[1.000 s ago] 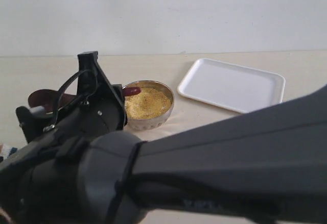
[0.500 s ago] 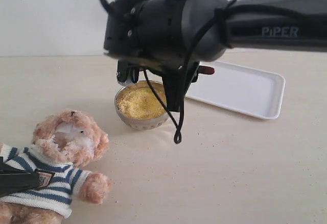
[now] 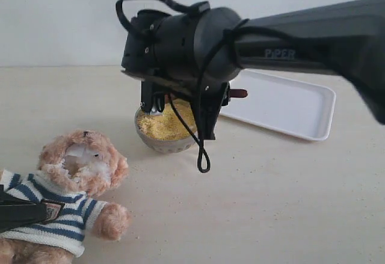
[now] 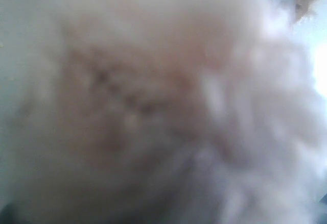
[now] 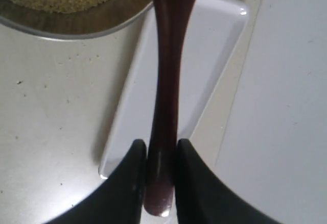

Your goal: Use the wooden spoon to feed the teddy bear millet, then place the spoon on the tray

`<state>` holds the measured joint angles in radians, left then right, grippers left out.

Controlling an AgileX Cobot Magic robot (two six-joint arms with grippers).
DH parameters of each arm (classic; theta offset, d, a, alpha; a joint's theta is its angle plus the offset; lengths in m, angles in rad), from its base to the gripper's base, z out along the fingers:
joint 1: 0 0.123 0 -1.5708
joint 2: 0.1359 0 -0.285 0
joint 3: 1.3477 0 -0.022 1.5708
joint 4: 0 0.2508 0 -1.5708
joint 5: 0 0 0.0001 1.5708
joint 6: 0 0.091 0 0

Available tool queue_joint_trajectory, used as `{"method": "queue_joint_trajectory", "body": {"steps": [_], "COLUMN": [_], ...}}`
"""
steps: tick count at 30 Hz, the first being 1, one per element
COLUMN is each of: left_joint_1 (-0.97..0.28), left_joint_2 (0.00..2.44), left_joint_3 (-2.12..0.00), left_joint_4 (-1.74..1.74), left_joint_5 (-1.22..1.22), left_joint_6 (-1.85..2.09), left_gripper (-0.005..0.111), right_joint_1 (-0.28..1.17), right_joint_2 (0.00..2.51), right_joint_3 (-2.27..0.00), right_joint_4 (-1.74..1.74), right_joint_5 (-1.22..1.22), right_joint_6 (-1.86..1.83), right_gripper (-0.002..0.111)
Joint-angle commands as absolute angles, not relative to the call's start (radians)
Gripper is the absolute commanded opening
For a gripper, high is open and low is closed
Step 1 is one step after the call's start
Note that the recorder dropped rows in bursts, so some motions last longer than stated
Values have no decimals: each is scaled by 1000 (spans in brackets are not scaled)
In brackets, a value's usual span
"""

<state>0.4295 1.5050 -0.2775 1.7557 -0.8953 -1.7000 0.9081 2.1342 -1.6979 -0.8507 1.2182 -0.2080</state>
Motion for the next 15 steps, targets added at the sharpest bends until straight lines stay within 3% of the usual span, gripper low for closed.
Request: {"method": "queue_joint_trajectory", "body": {"steps": [1,15], "left_joint_1": [433,433], "left_joint_2": [1496,1496], "left_joint_3": [-274,-274], "left_joint_4": [1744,1744], "left_joint_5": [-915,-915], "left_joint_6": [-1696,-1696], "left_gripper": [6,6], "right_joint_1": [905,897], "right_joint_2": [2191,2265], "right_joint_3": [-1703,-1703], "right_joint_4": [-968,-1279], "right_joint_5": [1221,1221], "right_joint_6": [-205,-112], "right_gripper": [1,1]}}
